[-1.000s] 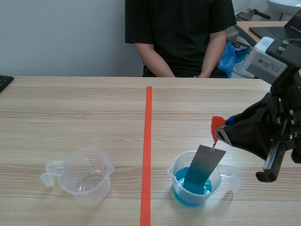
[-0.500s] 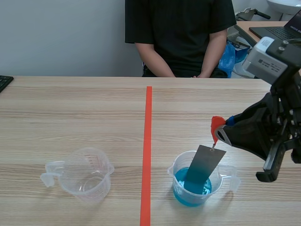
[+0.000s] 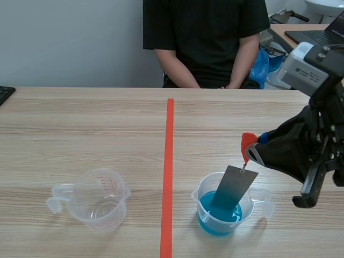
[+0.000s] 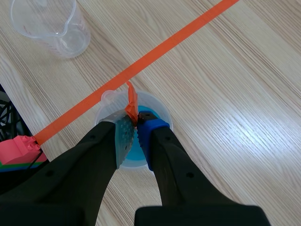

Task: Do the redox reaction experiment.
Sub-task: 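Hold the plate still in the solution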

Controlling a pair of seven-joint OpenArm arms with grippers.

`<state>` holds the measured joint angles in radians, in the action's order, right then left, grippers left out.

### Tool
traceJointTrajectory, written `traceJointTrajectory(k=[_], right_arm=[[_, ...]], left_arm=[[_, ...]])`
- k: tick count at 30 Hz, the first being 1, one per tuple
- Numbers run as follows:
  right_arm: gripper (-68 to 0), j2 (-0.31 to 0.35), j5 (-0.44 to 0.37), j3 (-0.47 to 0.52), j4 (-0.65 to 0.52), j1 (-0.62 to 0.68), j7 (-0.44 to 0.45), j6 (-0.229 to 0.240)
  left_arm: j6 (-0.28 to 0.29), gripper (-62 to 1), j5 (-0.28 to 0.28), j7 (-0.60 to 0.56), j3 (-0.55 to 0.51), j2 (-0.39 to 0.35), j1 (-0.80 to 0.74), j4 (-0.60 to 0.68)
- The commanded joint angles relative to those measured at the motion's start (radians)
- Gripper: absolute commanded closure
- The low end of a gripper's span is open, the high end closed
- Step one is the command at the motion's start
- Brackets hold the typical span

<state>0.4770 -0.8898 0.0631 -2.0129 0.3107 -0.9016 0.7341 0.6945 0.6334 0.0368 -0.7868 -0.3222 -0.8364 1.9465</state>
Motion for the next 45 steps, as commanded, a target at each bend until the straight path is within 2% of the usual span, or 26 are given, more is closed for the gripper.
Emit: traceJointTrajectory(k=[1,11,16,24,31,45], right_arm=[[-1.5,0.013,-0.015,0.003,-0.005,-0.008,0.01,0.011],[-1.6,0.013,-0.045,0.003,-0.013,-0.009,-0.014,0.011],[-1.7,0.013,-0.088,0.003,-0.056,-0.008,-0.056,0.011],[-1.7,0.013,-0.093,0.023,-0.142,-0.007,-0.106,0.011],[-1.7,0.013,-0.198,0.084,-0.212,-0.006,-0.193,0.011],[-1.7,0.013,-0.328,0.209,-0.348,-0.006,-0.285,0.011]], left_arm=[[0.002,-4.6,0.017,-0.013,-0.001,-0.006,0.003,0.007],[0.002,-4.6,0.017,-0.013,-0.001,-0.006,0.003,0.007],[0.002,-4.6,0.017,-0.013,-0.001,-0.006,0.003,0.007],[0.002,-4.6,0.017,-0.013,-0.001,-0.006,0.003,0.007],[0.002,-4.6,0.017,-0.013,-0.001,-0.006,0.003,0.007],[0.002,-4.6,0.017,-0.013,-0.001,-0.006,0.003,0.007]])
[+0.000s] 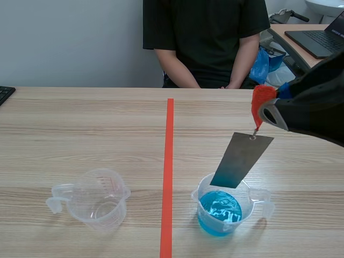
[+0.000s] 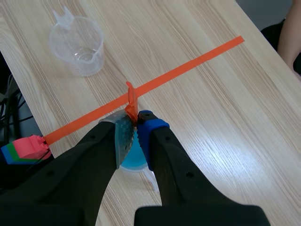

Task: Do the redox reaction experiment.
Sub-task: 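Hold the plate still in the solution, then raise the plate and point at it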

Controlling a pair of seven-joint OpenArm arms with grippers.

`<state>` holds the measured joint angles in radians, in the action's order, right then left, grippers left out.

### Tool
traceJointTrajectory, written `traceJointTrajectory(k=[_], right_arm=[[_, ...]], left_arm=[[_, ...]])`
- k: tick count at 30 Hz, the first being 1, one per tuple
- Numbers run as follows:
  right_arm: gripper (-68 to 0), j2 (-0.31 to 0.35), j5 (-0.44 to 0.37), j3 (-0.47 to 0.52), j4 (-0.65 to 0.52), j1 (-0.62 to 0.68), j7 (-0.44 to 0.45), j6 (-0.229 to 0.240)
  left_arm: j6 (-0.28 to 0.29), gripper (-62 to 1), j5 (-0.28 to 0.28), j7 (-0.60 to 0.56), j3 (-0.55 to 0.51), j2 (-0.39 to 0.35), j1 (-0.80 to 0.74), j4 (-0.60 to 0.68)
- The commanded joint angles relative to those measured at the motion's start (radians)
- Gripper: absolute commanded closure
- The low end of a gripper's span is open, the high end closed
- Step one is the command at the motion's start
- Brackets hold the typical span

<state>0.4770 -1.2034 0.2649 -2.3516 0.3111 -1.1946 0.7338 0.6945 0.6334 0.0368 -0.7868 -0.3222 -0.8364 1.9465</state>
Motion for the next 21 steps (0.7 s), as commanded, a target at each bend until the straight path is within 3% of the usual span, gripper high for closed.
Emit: traceJointTrajectory(k=[1,21], right_arm=[[-1.7,0.013,-0.024,0.015,-0.009,-0.006,0.003,0.012],[-1.7,0.01,-0.171,0.123,-0.009,-0.006,-0.034,0.012]], left_arm=[[0.002,-4.6,0.017,-0.013,-0.001,-0.006,0.003,0.007],[0.002,-4.6,0.013,-0.009,0.0,-0.014,0.003,0.007]])
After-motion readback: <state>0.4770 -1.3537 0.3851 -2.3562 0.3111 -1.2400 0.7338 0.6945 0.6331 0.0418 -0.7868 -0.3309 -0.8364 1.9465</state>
